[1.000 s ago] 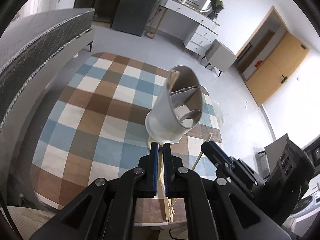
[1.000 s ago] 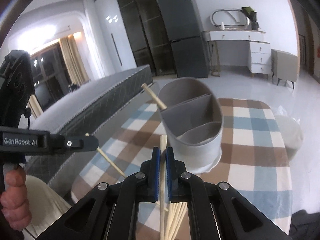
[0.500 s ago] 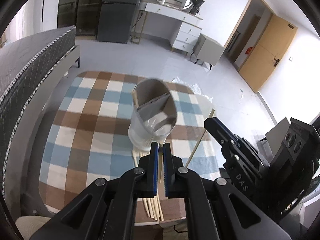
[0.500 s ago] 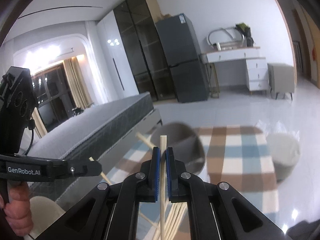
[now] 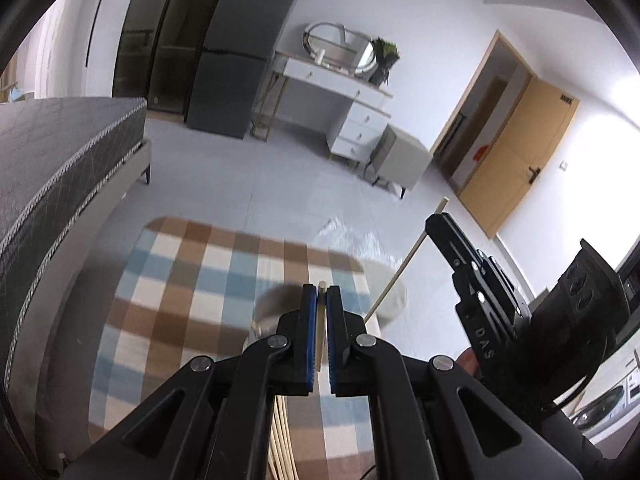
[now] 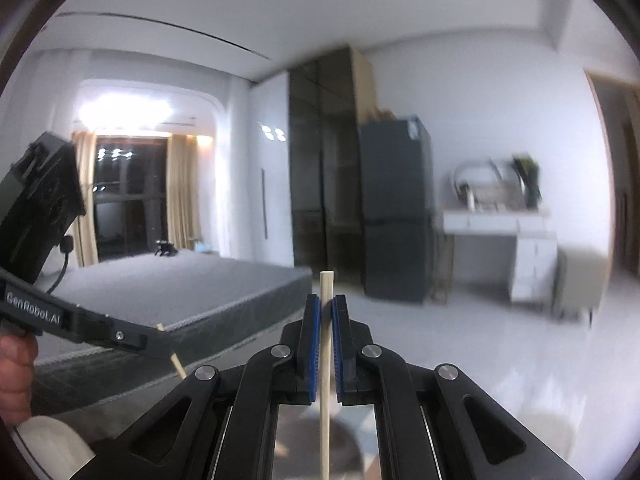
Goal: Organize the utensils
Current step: 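Raise both held chopsticks up above the grey utensil holder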
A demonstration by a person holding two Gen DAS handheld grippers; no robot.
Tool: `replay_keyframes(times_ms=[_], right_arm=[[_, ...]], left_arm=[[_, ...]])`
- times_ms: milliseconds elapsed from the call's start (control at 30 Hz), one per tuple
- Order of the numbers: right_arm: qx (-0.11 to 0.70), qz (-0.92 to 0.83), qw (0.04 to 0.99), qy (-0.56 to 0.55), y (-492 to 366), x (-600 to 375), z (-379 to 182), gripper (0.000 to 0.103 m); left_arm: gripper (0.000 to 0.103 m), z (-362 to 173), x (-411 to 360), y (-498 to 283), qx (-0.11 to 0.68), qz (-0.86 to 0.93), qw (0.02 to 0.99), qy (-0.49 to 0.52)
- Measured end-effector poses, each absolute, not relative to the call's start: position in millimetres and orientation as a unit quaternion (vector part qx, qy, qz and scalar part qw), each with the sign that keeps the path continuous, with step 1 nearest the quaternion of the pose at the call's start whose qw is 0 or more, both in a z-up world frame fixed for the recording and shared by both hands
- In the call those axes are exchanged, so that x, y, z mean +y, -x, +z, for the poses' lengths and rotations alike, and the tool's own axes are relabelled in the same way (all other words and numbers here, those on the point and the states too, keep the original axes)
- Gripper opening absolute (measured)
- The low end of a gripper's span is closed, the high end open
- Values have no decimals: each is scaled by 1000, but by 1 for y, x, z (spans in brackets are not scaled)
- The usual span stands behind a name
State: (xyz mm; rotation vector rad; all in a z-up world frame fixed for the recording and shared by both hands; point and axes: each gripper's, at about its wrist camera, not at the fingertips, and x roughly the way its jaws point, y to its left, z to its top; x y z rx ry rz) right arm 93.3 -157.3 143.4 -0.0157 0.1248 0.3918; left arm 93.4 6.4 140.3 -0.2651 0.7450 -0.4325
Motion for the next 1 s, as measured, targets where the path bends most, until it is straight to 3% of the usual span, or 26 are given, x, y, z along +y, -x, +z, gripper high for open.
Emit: replay_keyframes(times_ms=[167, 500, 1000], right_arm=[[50, 226, 972, 34, -123, -130, 149, 5], [79, 256, 963, 40, -170, -111, 108, 5], [121, 292, 945, 90, -176, -105, 61, 5]], left_arm=[[0, 148, 15, -116, 340, -201, 909, 132], [0, 118, 20, -155, 352, -184, 909, 126], [0, 83, 26, -167, 389, -179, 894, 136]])
